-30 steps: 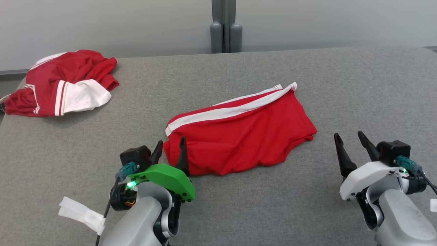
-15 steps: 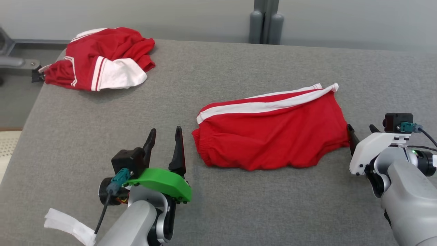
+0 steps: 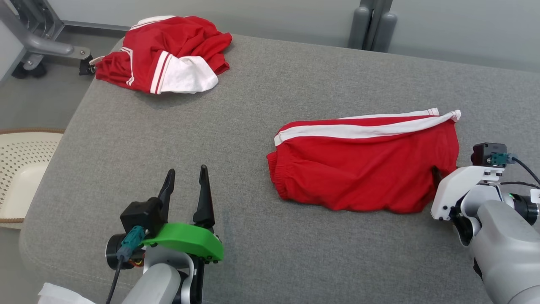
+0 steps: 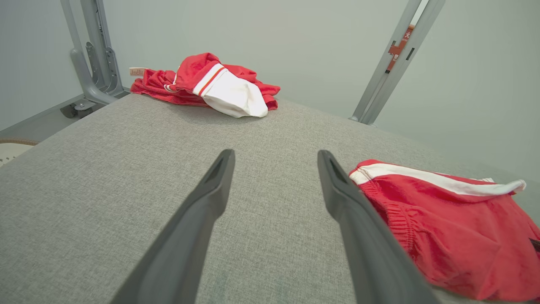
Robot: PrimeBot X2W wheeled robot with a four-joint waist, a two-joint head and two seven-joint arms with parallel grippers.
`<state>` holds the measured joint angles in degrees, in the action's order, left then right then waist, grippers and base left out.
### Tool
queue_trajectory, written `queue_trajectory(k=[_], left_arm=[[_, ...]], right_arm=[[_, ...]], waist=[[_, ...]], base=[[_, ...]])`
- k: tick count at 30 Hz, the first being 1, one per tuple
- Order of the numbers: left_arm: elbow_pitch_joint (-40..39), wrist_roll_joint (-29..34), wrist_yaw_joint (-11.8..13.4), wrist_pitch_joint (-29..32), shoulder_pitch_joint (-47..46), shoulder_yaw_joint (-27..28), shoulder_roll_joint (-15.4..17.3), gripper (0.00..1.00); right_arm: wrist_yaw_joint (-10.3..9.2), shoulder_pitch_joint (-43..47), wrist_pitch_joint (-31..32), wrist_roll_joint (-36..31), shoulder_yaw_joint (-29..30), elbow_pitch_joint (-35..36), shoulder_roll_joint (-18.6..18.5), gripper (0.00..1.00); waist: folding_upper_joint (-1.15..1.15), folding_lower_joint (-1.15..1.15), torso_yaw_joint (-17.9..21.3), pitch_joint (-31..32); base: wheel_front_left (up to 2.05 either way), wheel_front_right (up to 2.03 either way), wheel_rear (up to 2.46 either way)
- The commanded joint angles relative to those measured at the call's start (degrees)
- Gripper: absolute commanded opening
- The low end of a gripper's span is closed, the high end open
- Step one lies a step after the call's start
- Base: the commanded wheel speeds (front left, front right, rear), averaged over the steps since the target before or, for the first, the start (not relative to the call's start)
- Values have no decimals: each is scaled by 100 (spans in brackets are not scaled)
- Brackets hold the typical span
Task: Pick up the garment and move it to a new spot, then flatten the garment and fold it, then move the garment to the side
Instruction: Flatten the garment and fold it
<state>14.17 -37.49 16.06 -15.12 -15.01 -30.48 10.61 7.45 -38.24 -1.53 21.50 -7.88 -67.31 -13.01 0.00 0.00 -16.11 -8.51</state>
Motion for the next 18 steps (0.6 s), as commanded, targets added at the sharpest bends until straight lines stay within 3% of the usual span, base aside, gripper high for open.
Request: queue_trajectory(k=[1,10,18], left_arm=[[-22,77,-32,-3,113,44,54,100],[-82,315,-189,-3,341,23,72,100],[-43,345,-243,-2,584,-73,27,100]], right_arm=[[5,137,100,54,-99,-137,141,0],[-2,379,-592,443,-311,152,122,0],[-2,1175,-1163,1039,-384,760,77,0]], waist=[[0,0,75,45],[0,0,503,369],[0,0,956,723]], base=[[0,0,0],[0,0,0],[0,0,0]])
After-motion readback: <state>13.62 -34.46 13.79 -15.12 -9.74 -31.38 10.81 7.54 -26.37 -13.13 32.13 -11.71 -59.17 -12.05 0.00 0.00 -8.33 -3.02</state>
